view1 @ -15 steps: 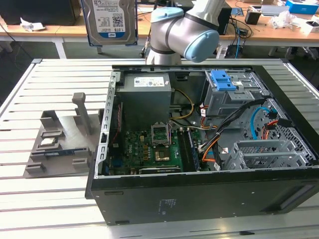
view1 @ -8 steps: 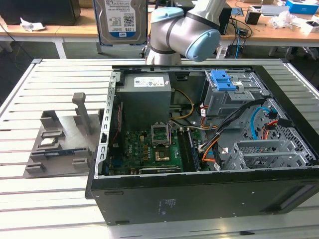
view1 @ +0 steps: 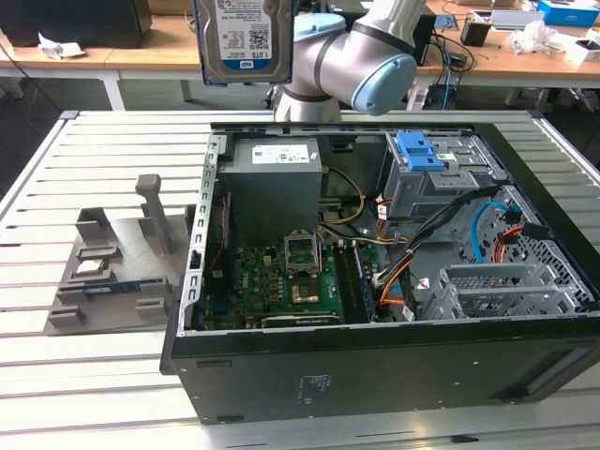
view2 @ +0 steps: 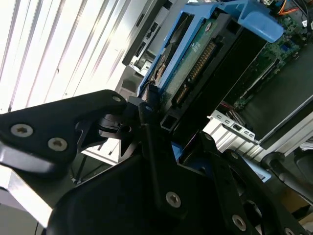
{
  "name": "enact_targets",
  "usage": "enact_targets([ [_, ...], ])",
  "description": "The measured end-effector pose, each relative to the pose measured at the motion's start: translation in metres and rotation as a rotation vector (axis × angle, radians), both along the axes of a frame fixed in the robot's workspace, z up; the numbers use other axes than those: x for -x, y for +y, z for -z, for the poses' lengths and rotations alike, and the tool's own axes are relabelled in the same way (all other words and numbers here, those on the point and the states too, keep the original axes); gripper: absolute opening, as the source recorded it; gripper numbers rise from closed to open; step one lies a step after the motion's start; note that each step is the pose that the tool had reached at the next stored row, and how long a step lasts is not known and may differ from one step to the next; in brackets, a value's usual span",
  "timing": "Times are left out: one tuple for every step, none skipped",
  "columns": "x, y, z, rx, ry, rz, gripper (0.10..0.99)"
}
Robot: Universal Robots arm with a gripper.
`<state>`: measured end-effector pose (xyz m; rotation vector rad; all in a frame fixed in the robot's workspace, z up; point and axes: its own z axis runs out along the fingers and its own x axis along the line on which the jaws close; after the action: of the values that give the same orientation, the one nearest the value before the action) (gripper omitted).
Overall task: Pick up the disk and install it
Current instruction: 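Pick up the disk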
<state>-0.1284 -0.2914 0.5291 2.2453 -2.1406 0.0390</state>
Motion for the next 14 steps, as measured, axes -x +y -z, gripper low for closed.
enact_targets([
  [-0.0058,0.0007,0.0,0.0,0.0001,0.0,0.365],
  [-0.0094,0.001,0.0,0.0,0.0001,0.0,0.365],
  [-0.0123,0.0014,0.0,0.0,0.0001,0.0,0.365],
  [-0.0156,0.0017,0.0,0.0,0.0002,0.0,0.365],
  [-0.018,0.002,0.0,0.0,0.0002,0.0,0.365],
  [-0.0206,0.0023,0.0,0.0,0.0002,0.0,0.365],
  [-0.0236,0.0026,0.0,0.0,0.0003,0.0,0.365],
  [-0.0293,0.0032,0.0,0.0,0.0003,0.0,0.365],
  [-0.0331,0.0037,0.0,0.0,0.0004,0.0,0.365],
  [-0.036,0.004,0.0,0.0,0.0004,0.0,0.365],
  [-0.0391,0.0043,0.0,0.0,0.0004,0.0,0.365],
  [-0.0417,0.0046,0.0,0.0,0.0004,0.0,0.365],
  [-0.045,0.005,0.0,0.0,0.0004,0.0,0.365],
  [-0.0475,0.0052,0.0,0.0,0.0005,0.0,0.365],
])
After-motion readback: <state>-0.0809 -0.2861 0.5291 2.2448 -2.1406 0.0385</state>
